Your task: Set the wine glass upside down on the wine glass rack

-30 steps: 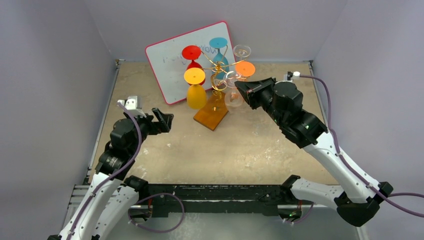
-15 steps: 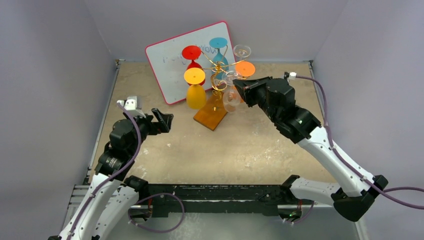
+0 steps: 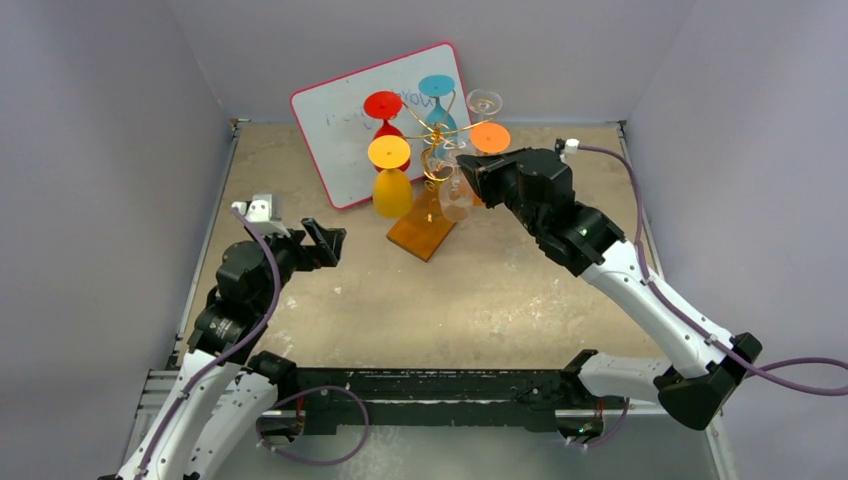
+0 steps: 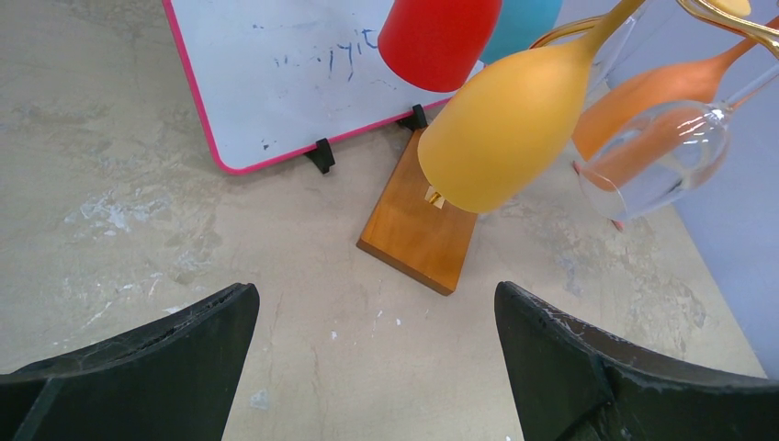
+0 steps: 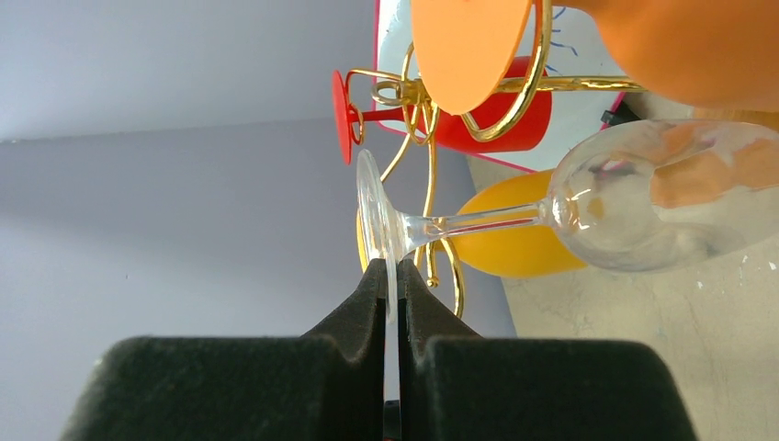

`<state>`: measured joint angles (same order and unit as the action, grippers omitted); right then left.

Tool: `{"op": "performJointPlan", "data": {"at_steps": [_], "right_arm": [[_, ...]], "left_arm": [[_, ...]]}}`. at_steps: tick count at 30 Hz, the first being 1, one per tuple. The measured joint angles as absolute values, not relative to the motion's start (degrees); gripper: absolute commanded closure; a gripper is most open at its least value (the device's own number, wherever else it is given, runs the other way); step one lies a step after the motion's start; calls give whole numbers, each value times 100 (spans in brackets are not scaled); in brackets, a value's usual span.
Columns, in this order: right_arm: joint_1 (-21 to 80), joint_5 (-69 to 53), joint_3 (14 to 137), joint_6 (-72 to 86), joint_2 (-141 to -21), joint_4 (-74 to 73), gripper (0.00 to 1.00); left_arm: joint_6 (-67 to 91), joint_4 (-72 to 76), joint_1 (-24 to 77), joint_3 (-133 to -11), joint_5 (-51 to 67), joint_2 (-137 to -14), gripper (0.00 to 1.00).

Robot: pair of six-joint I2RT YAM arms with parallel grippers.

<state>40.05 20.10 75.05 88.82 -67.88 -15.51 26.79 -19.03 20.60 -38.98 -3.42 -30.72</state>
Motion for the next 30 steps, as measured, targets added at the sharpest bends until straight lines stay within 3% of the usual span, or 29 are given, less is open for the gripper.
{"op": "performJointPlan", "data": {"at_steps": [30], "right_arm": [[3972,1684,7594,8606,-7175,-1024,100]], "left_arm": [[2587,-1900,2060,-3898,-276,-3026,0]]}}
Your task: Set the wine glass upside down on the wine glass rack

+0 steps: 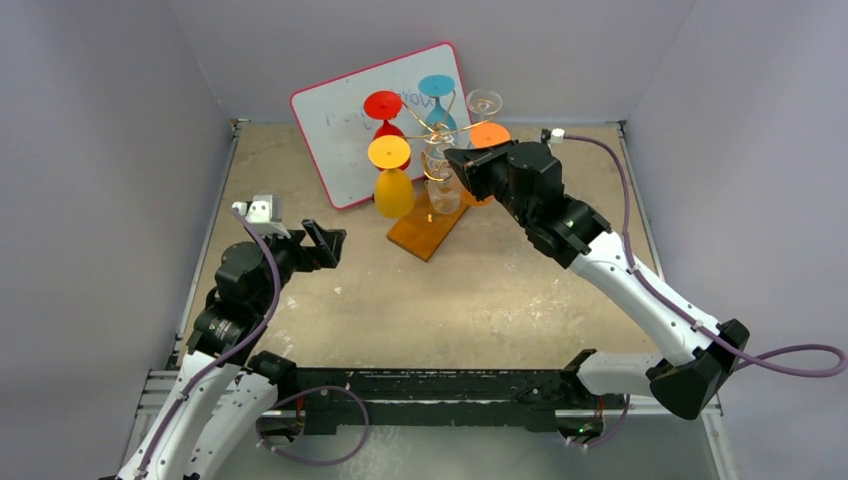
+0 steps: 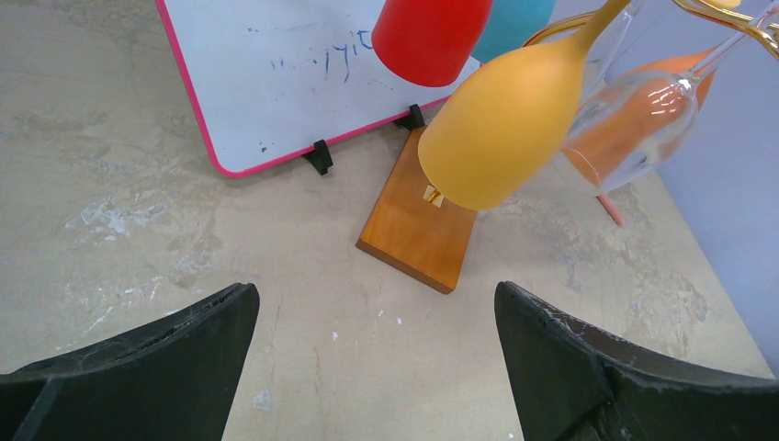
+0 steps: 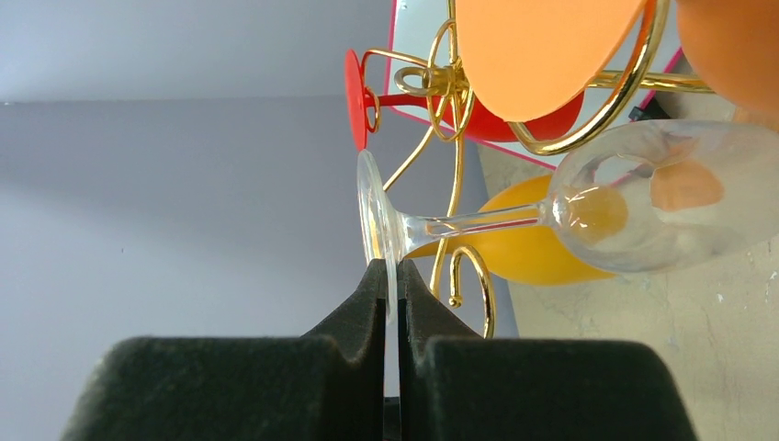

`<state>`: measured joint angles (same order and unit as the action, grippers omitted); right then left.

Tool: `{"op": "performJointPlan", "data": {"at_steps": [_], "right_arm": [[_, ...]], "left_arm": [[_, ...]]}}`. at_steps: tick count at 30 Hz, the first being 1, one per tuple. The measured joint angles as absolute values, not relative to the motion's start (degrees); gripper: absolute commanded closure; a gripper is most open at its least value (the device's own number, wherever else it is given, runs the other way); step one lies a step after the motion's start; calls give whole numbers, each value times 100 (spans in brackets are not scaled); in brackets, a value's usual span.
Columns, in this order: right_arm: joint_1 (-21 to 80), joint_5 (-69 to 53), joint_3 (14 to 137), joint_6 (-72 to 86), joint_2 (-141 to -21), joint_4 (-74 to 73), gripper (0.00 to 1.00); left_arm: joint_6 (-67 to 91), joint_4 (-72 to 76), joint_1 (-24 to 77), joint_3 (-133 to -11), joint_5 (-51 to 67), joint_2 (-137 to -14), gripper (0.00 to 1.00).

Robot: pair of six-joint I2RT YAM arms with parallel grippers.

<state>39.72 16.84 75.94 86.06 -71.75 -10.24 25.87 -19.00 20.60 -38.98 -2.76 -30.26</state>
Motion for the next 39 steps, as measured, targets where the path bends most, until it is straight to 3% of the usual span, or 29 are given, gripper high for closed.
{"op": "performJointPlan", "data": {"at_steps": [39], "right_arm": [[3972,849,7258,8324,-6853,-672,100]], "left_arm": [[2585,-1900,2060,-3898,-215,-3109,0]]}}
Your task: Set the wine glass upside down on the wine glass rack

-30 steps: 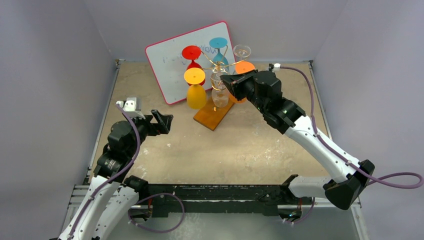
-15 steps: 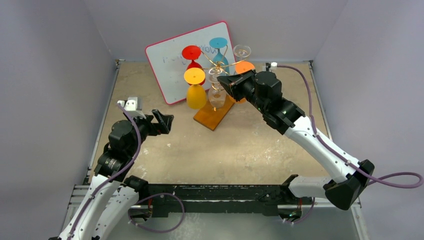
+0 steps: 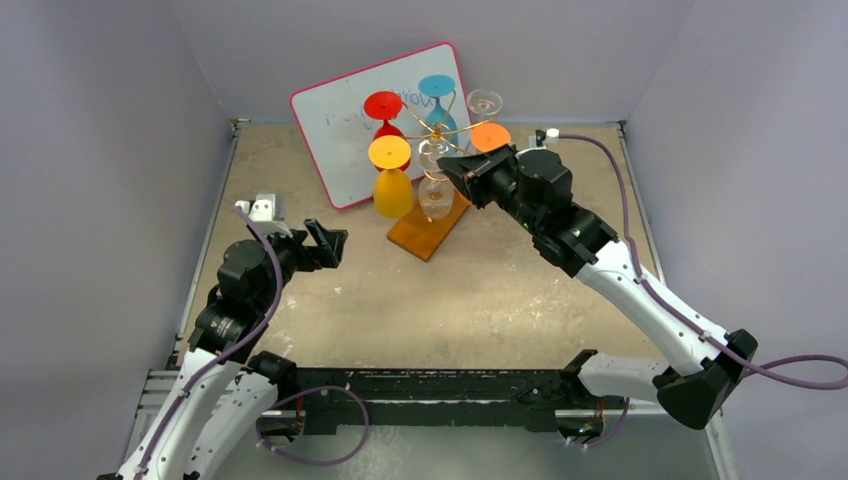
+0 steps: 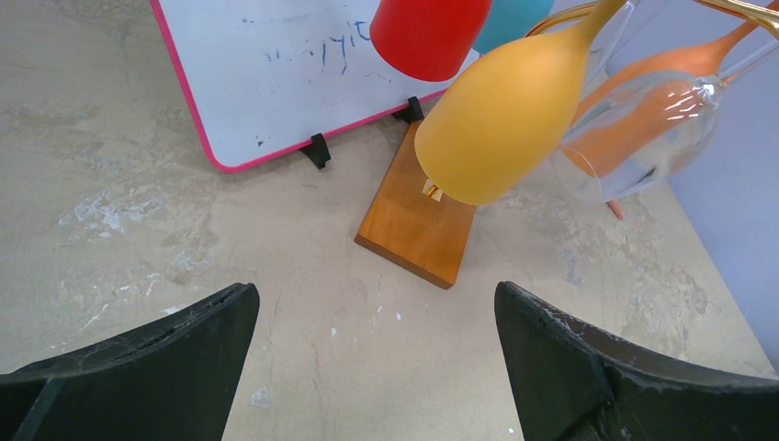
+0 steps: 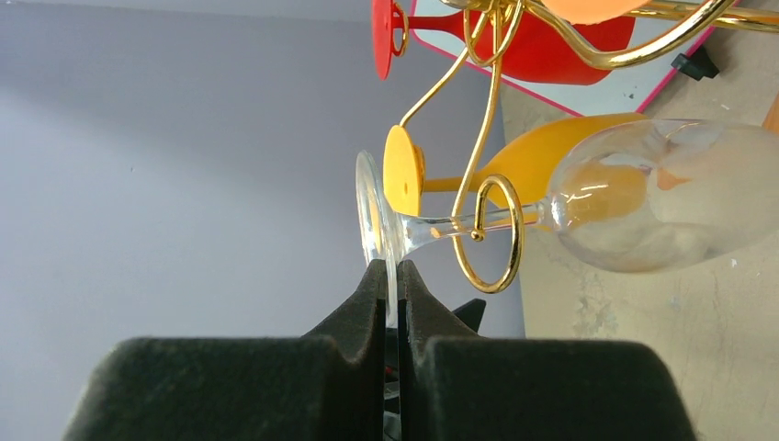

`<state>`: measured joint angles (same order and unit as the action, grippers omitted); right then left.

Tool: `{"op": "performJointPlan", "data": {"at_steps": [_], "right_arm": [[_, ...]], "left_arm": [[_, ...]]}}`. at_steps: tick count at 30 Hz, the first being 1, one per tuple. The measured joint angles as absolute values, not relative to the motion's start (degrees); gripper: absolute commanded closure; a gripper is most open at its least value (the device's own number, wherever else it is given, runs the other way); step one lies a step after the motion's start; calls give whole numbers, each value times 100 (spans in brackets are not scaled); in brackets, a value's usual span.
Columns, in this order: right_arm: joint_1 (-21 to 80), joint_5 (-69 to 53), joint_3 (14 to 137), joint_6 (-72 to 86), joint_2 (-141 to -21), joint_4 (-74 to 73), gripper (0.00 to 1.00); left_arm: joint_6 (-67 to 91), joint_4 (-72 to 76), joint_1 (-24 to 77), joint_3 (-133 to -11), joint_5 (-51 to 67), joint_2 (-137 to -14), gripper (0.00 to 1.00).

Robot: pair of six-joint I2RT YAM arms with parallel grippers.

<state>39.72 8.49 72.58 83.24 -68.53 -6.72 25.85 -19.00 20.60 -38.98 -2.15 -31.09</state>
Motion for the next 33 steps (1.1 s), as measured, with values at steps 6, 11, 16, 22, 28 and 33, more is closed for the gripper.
{"op": "performJointPlan", "data": {"at_steps": [6,11,16,22,28,33], "right_arm": [[3972,781,7172,8285,-6816,-609,100],[3972,738,7164,8256,-6816,-609,100],[3972,725,7120,8211,-6768,-611,100],[3972,705,7078,8141,-6613,-657,100],[3972,766,7076,8097,-6584,-663,100],[3972,851,7067,8075,-6582,-687,100]], "left_arm": [[2585,-1900,2060,-3898,-215,-3118,0],[2585,-1900,2060,-3898,-215,-3118,0],[2585,-1900,2060,-3898,-215,-3118,0],[2585,-1900,2060,-3898,-215,-3144,0],[2585,-1900,2060,-3898,-215,-3155,0],[2585,-1900,2060,-3898,-215,-3170,0]]}}
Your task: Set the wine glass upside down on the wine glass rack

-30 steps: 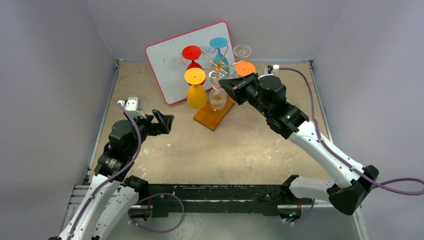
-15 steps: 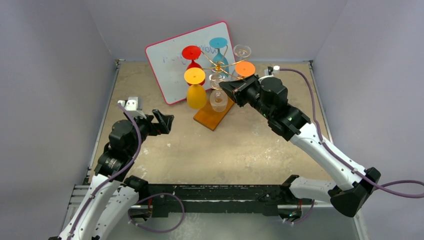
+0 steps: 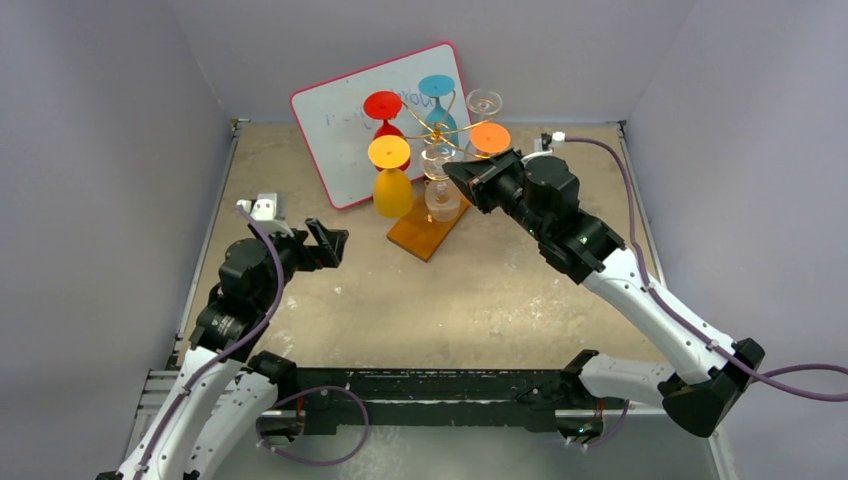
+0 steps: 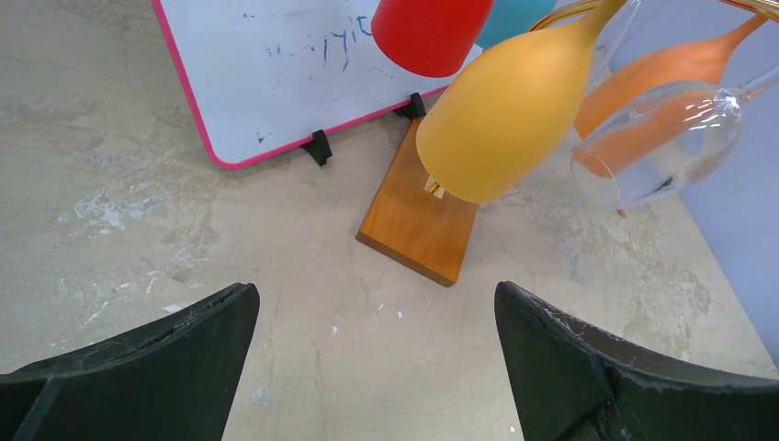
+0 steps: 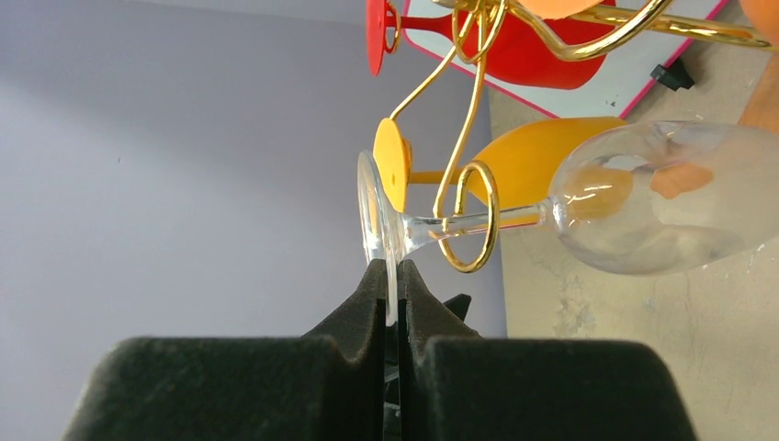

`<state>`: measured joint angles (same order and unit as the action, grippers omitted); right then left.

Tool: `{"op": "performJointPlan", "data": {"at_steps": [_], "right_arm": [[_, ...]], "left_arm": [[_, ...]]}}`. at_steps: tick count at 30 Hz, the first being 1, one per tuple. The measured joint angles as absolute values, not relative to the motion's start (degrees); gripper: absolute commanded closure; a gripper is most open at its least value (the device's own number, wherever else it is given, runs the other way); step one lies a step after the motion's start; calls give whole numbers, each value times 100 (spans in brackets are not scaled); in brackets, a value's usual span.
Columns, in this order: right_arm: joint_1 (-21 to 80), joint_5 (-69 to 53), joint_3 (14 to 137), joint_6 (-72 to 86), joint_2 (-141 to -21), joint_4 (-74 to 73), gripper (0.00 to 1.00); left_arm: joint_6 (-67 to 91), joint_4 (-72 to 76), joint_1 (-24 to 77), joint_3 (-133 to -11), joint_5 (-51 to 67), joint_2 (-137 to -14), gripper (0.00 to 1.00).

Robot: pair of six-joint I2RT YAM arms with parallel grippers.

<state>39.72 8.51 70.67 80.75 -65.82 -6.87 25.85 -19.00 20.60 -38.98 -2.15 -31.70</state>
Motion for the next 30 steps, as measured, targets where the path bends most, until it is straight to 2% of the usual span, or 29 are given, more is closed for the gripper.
{"op": "performJointPlan", "data": {"at_steps": [8,19,26,30], "right_arm": [[3972,1061,6991,8051,-6582,-744,100],[3968,1299,6882,7944,-6582,-790,82],[3968,1385,6834,7863,-6558,-790,80],[3968,1411,6805,7815,-6517,-840,69]], "left_arm": [[2585,-1900,2060,-3898,-217,-3188,0],[2582,-1900,2060,-3898,-200,-3199,0],[2615,-1925,2060,-3898,-460,-3221,0],[2764,-2178,2060,-3970,-775,-3345,0]]}}
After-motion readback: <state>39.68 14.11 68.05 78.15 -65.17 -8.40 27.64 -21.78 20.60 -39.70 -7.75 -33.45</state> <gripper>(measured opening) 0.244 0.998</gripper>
